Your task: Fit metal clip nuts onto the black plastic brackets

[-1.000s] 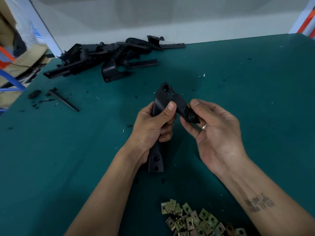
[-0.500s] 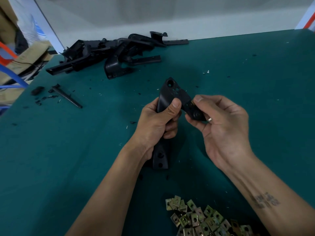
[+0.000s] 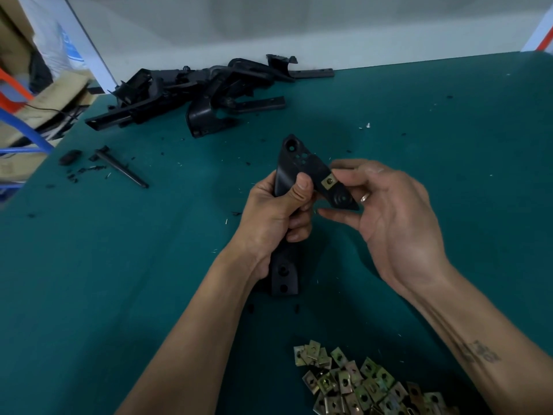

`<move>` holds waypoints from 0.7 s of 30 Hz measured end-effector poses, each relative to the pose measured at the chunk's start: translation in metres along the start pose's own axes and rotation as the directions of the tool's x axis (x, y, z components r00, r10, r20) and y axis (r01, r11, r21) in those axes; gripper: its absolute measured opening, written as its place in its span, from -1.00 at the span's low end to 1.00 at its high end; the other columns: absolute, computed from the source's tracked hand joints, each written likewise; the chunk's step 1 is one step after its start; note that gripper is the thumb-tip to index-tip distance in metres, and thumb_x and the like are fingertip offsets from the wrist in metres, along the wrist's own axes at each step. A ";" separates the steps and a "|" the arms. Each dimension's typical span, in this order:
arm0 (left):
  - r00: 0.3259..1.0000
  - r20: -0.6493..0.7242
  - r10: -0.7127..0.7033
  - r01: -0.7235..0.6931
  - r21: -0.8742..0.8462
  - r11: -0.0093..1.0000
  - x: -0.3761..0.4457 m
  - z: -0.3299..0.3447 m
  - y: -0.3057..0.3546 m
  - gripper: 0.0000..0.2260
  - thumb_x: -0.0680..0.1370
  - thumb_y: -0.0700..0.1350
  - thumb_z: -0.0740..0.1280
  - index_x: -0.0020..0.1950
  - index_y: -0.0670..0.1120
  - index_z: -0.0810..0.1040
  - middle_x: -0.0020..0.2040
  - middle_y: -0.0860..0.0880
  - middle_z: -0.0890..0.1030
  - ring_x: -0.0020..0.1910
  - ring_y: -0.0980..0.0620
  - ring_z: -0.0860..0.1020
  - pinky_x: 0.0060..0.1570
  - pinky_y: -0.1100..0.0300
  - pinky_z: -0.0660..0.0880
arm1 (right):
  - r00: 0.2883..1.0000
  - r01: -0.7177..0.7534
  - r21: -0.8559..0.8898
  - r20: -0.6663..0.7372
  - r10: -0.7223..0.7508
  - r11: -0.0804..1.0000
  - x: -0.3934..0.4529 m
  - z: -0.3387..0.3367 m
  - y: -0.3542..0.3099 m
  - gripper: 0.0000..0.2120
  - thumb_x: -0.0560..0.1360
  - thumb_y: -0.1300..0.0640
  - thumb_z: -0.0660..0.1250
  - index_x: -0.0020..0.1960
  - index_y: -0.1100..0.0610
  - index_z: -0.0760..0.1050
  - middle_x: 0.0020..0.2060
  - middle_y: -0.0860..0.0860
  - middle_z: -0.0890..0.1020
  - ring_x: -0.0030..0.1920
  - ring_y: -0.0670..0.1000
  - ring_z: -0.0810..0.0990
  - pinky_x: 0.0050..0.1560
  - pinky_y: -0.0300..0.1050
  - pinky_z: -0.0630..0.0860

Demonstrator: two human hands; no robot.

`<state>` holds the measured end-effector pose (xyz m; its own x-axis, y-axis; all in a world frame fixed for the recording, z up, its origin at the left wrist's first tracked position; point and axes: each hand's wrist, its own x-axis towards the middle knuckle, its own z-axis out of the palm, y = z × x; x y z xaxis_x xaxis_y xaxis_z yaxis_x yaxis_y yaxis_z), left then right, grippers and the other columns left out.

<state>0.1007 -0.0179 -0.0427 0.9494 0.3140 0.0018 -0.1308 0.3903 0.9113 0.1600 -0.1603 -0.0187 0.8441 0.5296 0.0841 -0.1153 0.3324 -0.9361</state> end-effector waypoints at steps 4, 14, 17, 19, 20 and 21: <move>0.999 -0.040 -0.013 0.015 0.040 0.999 0.001 0.003 0.001 -0.75 0.48 0.02 0.38 -0.17 -0.11 0.39 -0.36 0.00 0.34 -0.51 0.13 0.20 -0.59 0.31 0.17 | 0.993 -0.017 -0.152 0.113 0.035 0.988 0.001 -0.011 -0.004 -0.66 0.56 0.03 0.13 -0.01 0.23 0.59 0.14 0.15 0.62 0.20 0.17 0.61 0.13 0.22 0.60; 0.998 -0.012 -0.055 0.056 0.066 0.996 0.002 0.002 -0.001 -0.76 0.60 0.03 0.38 -0.12 -0.06 0.39 -0.34 0.03 0.35 -0.46 0.11 0.22 -0.57 0.30 0.22 | 0.966 -0.018 -0.350 0.236 0.106 0.937 -0.028 -0.022 0.012 -0.62 0.69 0.20 0.19 0.47 -0.04 0.34 0.21 0.01 0.58 0.26 0.09 0.57 0.40 0.21 0.46; 0.996 0.007 -0.087 0.087 -0.012 0.996 0.003 0.002 0.000 -0.75 0.64 0.02 0.33 -0.15 -0.05 0.38 -0.33 0.01 0.35 -0.47 0.11 0.23 -0.58 0.29 0.22 | 0.988 0.087 -0.537 0.153 -0.004 0.839 -0.060 -0.037 0.010 -0.63 0.63 0.16 0.33 0.42 0.01 0.47 0.15 -0.09 0.61 0.15 0.01 0.62 0.24 -0.01 0.55; 0.993 0.017 -0.119 0.120 -0.047 0.992 0.004 0.001 0.000 -0.73 0.66 0.05 0.29 -0.11 -0.08 0.35 -0.32 -0.01 0.36 -0.47 0.09 0.22 -0.57 0.27 0.22 | 0.960 0.198 -0.657 0.281 -0.007 0.727 -0.085 -0.050 0.006 -0.73 0.53 0.10 0.42 0.23 0.01 0.62 0.06 -0.10 0.60 0.06 0.04 0.61 0.05 -0.18 0.52; 0.991 0.024 -0.133 0.134 -0.045 0.990 0.004 0.000 0.001 -0.73 0.67 0.06 0.27 -0.08 -0.09 0.32 -0.32 -0.02 0.36 -0.46 0.07 0.23 -0.56 0.25 0.22 | 0.938 0.233 -0.711 0.344 0.038 0.664 -0.097 -0.056 0.002 -0.80 0.49 0.09 0.46 0.11 -0.02 0.67 0.02 -0.11 0.61 0.05 0.03 0.61 0.01 -0.24 0.48; 0.990 0.029 -0.141 0.142 -0.037 0.989 0.004 0.000 0.001 -0.73 0.67 0.07 0.26 -0.04 -0.09 0.29 -0.31 -0.02 0.37 -0.46 0.06 0.23 -0.54 0.23 0.23 | 0.923 0.249 -0.756 0.375 0.089 0.605 -0.107 -0.060 -0.001 -0.84 0.46 0.08 0.48 0.03 -0.07 0.70 0.00 -0.13 0.62 0.06 0.01 0.62 -0.01 -0.28 0.46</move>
<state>0.1042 -0.0161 -0.0424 0.9662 0.2304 -0.1152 -0.0045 0.4624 0.8867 0.1014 -0.2642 -0.0474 0.5722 0.8109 0.1227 0.5365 -0.2569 -0.8038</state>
